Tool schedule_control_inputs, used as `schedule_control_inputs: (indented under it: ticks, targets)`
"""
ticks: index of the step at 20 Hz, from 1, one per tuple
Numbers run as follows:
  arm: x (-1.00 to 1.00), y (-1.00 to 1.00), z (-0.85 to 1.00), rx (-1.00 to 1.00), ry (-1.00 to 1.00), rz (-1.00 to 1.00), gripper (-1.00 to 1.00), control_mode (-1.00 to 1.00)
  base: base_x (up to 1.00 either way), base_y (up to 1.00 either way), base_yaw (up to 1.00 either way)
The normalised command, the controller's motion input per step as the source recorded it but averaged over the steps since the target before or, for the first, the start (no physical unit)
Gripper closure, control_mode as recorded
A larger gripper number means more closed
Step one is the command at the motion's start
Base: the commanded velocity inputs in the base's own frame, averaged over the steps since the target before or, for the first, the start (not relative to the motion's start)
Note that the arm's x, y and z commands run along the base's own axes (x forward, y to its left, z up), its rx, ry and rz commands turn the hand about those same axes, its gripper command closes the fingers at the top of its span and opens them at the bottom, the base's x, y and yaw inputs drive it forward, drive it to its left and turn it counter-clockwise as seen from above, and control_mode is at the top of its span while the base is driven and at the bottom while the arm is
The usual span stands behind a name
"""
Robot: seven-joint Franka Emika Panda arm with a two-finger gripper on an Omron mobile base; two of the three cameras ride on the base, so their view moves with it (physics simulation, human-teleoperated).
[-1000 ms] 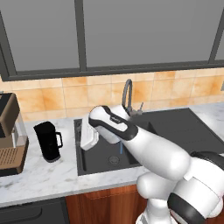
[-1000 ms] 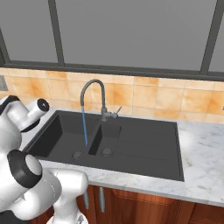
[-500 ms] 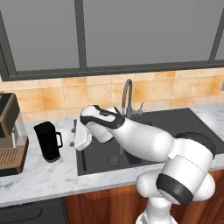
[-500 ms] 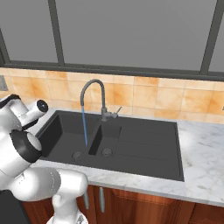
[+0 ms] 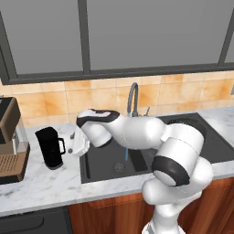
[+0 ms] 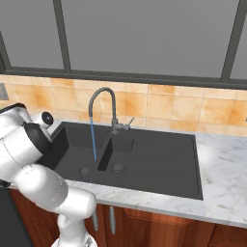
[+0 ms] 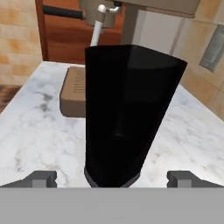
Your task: Turn on the sink faucet and place the jug under the water for a few seconds to fill it up.
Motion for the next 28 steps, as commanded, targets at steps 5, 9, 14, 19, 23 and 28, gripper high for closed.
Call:
schedule_control_inputs:
  ticks: [5, 9, 14, 19, 23, 28]
  targets:
    - [0.29, 0.25, -0.11, 0.0, 0.0, 0.0, -1.0, -1.0, 0.0, 0.0, 0.0]
    - [0.33, 0.04, -0.22, 0.0, -0.01, 0.01, -1.0, -1.0, 0.0, 0.0, 0.0]
    - [0.29, 0.05, -0.24, 0.0, -0.01, 0.02, -1.0, -1.0, 0.0, 0.0, 0.0]
    - [0.26, 0.17, -0.24, 0.0, -0.01, 0.0, -1.0, -1.0, 0.0, 0.0, 0.0]
    - [0.01, 0.19, -0.07, 0.0, 0.0, 0.02, -1.0, -1.0, 0.0, 0.0, 0.0]
    - [0.0, 0.18, -0.01, 0.0, 0.0, 0.02, -1.0, -1.0, 0.0, 0.0, 0.0]
